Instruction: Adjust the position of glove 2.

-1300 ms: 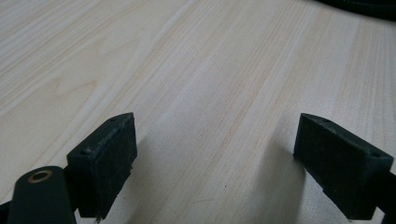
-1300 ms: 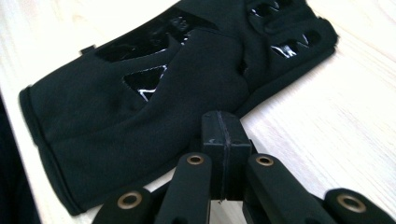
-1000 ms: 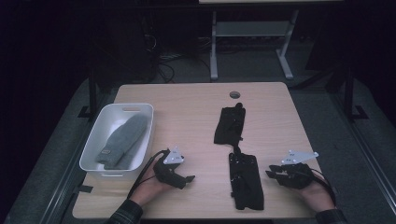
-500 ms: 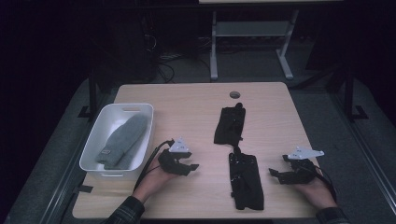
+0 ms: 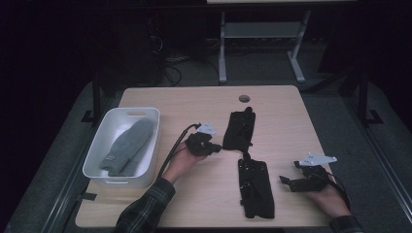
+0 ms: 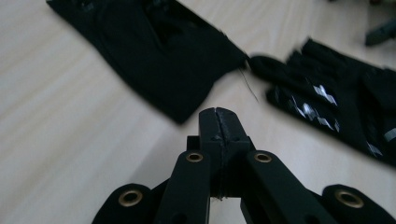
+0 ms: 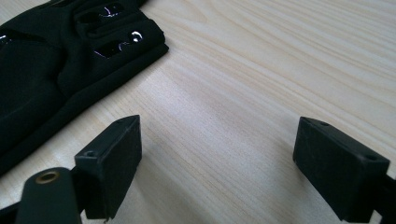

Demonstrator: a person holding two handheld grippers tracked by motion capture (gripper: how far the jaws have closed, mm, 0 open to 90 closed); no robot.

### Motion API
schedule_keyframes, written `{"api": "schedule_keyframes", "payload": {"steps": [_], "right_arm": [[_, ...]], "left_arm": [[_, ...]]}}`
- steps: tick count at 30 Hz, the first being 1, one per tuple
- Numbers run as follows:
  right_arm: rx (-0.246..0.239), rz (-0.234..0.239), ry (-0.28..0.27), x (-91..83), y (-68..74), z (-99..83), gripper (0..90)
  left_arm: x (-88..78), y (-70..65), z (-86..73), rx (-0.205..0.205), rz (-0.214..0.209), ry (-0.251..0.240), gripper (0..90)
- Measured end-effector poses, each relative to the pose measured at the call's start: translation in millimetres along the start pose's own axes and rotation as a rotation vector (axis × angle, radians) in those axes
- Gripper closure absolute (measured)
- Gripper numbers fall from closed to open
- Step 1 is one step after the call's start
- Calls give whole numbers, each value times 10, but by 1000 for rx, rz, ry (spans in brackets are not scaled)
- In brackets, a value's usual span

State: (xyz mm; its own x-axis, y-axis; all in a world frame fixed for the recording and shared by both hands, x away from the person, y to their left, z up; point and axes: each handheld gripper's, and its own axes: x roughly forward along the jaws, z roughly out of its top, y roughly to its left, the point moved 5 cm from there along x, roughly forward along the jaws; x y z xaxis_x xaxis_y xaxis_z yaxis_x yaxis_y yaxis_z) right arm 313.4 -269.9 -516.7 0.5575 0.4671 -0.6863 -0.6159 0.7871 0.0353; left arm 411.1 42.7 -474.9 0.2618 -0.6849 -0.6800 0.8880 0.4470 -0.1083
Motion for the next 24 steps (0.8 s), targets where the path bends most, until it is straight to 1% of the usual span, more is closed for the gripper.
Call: {"api": "schedule_keyframes", "payload": {"steps": [2,3,4,5,6,8,10,12,13,14,15,16,17,18,19,20,21,22,24], "right_arm": [[-2,1,0,1,0,0,152],[-1,1,0,1,0,0,152],[-2,1,0,1,-1,0,152],[-1,1,-1,2,0,0,151],[-2,1,0,2,-1,1,151],[-2,1,1,2,-1,1,151],[-3,1,1,1,-1,0,151],[-3,1,2,1,-1,0,151],[-4,2,3,0,-2,0,151],[-4,2,3,0,-2,-1,151],[-4,2,3,0,-2,0,151],[-4,1,0,2,-2,0,151],[-5,2,3,0,-2,0,151],[-4,1,3,0,-2,-1,151],[-2,1,1,2,0,0,151],[-3,1,3,1,-1,0,151],[-3,2,3,0,-1,0,151],[-3,2,2,1,-1,0,151],[-3,2,2,1,-1,0,151]], "left_arm": [[100,66,87,-1,7,-5,893],[138,93,117,7,18,-5,893],[162,117,138,11,20,-1,893],[192,135,160,-1,17,-4,893],[226,163,188,0,15,-2,893],[305,219,249,-4,26,-2,893],[374,262,285,-7,37,6,893],[450,303,320,-16,35,5,893],[485,325,329,-16,38,12,893],[518,340,339,-19,42,8,893],[550,344,342,-31,33,6,893],[583,346,334,-35,36,14,893],[609,356,315,-22,41,37,893],[623,355,299,-26,39,40,893],[626,353,300,-41,39,30,894],[611,365,291,-34,43,47,894],[602,373,286,-35,56,54,894],[585,381,265,-37,72,77,895],[557,397,229,-38,73,78,895]]}}
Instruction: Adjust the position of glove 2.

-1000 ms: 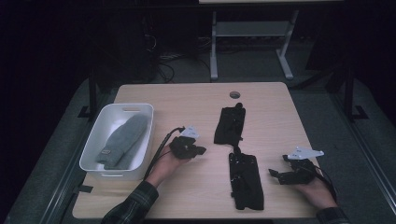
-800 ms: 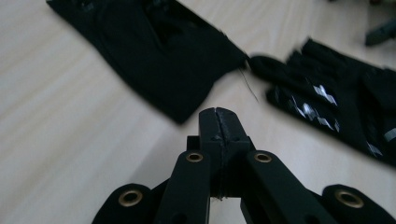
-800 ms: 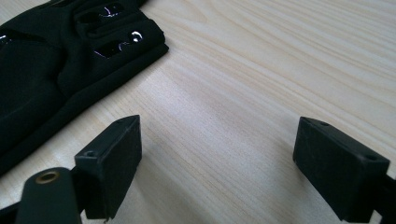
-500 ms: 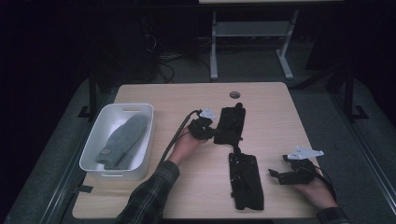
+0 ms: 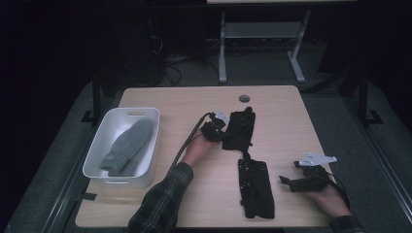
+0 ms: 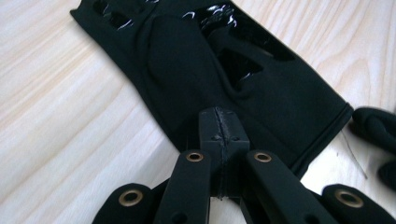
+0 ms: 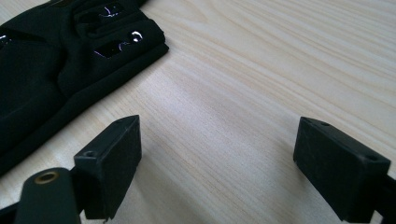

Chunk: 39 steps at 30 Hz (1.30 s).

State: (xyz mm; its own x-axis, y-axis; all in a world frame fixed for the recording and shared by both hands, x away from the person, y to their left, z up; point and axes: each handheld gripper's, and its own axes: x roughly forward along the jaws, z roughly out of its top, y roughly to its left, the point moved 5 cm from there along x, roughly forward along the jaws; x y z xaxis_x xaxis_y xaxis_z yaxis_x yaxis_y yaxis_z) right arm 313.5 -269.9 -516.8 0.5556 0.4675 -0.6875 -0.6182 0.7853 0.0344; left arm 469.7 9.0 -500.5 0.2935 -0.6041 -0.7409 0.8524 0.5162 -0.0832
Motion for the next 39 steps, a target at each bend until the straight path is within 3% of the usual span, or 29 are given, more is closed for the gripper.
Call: {"api": "schedule_keyframes", "payload": {"steps": [5,13,18,23,25,28,35,39], "right_arm": [[0,0,1,-1,0,0,151],[-1,0,1,0,-1,0,151],[-1,0,1,-1,-1,0,151],[-2,-1,0,0,-2,0,151],[-1,0,1,0,-1,0,151],[-1,0,1,-1,-1,0,151],[-2,0,1,0,-2,0,151],[-1,0,2,-1,-1,0,151]], "left_arm": [[-75,6,-105,-24,-11,-23,895],[-235,-17,-258,-4,-10,13,895],[-344,44,-347,14,29,41,895],[-432,106,-437,-29,47,29,896],[-476,105,-479,-29,52,39,896],[-530,78,-540,-48,45,37,896],[-666,0,-664,-36,54,67,895],[-702,-54,-597,-24,45,35,895]]}}
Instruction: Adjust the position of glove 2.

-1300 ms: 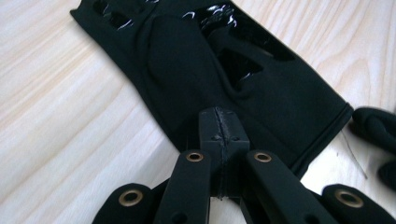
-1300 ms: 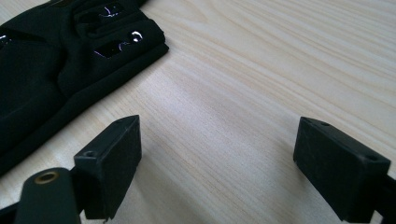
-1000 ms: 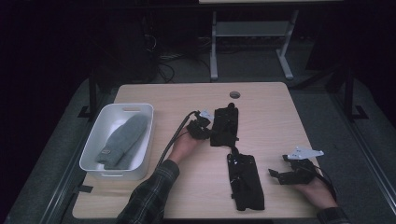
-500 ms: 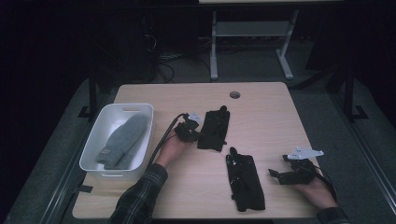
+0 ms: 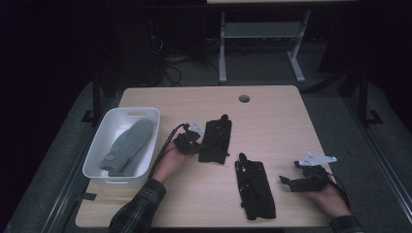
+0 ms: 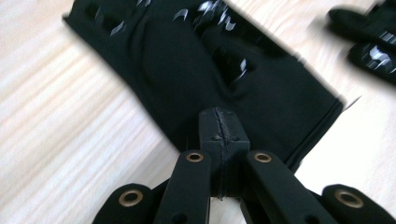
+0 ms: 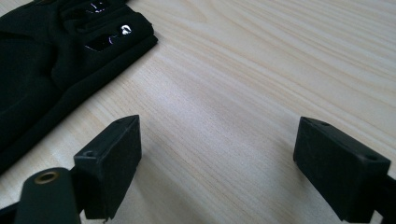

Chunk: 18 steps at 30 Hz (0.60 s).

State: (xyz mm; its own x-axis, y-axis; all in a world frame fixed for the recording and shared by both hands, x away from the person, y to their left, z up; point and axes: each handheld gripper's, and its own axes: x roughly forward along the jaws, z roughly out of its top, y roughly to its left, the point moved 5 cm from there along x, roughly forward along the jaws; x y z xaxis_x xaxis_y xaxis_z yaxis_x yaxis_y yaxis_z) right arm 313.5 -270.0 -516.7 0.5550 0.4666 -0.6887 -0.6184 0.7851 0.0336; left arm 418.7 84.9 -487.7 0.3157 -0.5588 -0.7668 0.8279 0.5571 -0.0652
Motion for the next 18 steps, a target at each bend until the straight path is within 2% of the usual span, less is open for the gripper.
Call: {"api": "schedule_keyframes", "payload": {"steps": [6,11,14,18], "right_arm": [[2,-1,0,0,0,0,151],[2,-1,-1,1,0,0,151],[2,-1,-1,0,0,0,151],[1,0,-1,0,-2,0,151]], "left_arm": [[102,-53,239,48,-13,-17,894],[281,-42,500,58,-17,-32,894],[372,5,586,68,-2,-30,894],[509,84,605,53,10,-14,894]]}}
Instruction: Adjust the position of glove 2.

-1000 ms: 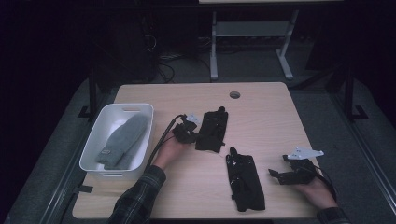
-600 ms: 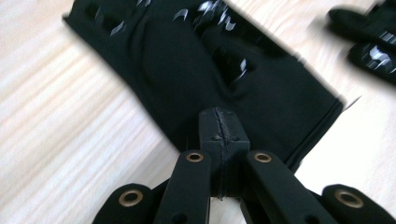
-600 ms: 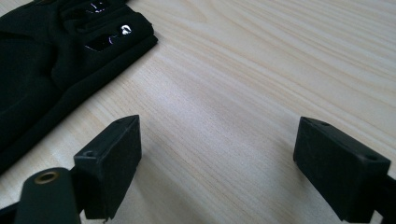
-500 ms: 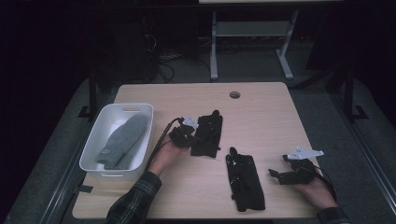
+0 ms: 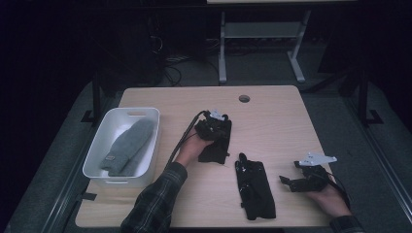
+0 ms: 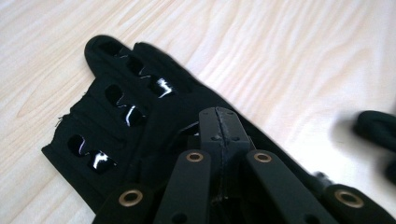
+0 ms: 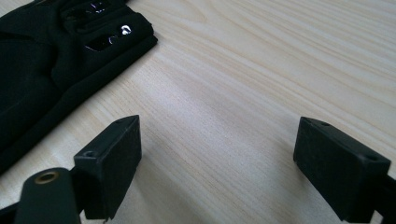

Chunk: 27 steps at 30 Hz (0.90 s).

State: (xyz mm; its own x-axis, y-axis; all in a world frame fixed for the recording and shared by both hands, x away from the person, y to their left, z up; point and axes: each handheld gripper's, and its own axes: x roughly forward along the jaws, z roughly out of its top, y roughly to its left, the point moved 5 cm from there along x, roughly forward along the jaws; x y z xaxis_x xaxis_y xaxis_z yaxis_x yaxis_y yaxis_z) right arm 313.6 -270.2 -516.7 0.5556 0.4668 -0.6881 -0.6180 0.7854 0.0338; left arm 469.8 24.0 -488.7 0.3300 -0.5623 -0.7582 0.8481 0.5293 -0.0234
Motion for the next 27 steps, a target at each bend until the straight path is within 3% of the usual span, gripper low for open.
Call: {"api": "schedule_keyframes", "payload": {"steps": [3,7,27], "right_arm": [[-1,0,0,0,0,0,150],[1,1,0,0,1,0,150],[0,0,1,0,1,0,150]], "left_arm": [[88,5,-67,-1,-13,17,895],[35,-77,-132,-5,-30,15,896],[-452,-828,-691,1,-118,36,895]]}}
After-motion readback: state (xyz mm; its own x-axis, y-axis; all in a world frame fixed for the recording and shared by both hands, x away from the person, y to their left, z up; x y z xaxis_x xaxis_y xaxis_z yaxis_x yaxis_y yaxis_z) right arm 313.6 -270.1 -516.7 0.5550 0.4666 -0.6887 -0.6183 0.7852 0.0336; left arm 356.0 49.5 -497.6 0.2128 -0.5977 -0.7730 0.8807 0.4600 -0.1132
